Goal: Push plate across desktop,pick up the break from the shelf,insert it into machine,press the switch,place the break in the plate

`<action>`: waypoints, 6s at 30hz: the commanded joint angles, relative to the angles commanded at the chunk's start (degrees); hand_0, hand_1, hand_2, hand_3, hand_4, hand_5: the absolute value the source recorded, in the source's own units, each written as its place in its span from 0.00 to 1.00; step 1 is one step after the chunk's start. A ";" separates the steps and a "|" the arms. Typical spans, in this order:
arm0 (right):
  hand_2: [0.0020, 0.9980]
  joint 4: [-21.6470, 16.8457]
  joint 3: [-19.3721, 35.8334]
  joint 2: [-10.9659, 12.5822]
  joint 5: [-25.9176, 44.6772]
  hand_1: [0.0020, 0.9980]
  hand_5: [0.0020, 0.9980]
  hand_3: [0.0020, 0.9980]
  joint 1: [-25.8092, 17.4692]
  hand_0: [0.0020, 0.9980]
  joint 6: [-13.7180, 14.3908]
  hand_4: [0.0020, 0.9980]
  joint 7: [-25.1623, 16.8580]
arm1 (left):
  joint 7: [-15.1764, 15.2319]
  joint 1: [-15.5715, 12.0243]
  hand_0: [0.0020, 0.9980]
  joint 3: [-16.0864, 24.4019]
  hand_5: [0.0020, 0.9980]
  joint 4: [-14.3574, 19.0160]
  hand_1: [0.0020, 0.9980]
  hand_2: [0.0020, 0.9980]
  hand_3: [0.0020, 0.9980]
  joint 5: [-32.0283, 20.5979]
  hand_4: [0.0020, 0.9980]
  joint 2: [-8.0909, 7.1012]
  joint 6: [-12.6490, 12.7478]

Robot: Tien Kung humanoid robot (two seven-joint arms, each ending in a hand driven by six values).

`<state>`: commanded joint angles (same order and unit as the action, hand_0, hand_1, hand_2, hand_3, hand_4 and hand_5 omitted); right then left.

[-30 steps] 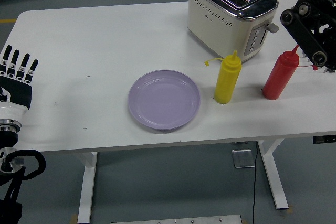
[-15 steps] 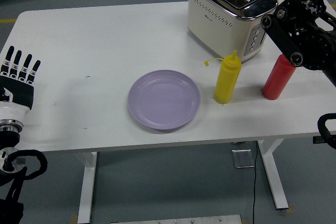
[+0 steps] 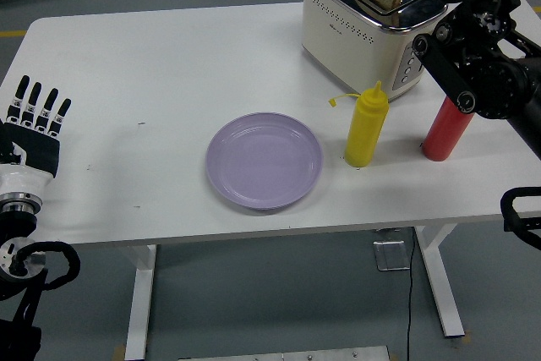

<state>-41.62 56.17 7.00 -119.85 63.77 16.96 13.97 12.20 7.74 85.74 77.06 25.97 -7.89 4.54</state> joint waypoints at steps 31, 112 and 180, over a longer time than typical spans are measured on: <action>0.94 -2.07 0.24 3.81 7.85 0.87 0.47 0.97 -2.75 0.90 -3.21 0.80 -4.82 | 0.13 -0.28 0.85 -0.23 1.00 -0.39 0.89 0.97 0.88 0.32 0.68 0.06 0.16; 0.64 -16.96 -15.99 29.48 8.49 0.61 0.17 0.57 -12.68 0.57 -22.05 0.10 -21.64 | -0.63 -0.64 0.85 0.92 1.00 -0.93 0.89 0.97 0.88 0.62 0.68 0.38 -0.27; 0.88 -14.28 -1.15 27.22 10.86 0.81 0.40 0.93 -13.43 0.83 -27.11 0.68 -15.04 | -0.64 -0.58 0.85 0.96 1.00 -1.19 0.89 0.97 0.88 0.54 0.68 0.56 -0.13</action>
<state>-55.90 55.02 34.22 -108.99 50.34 -10.15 -1.07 11.56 7.15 86.70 75.87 26.51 -7.32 4.41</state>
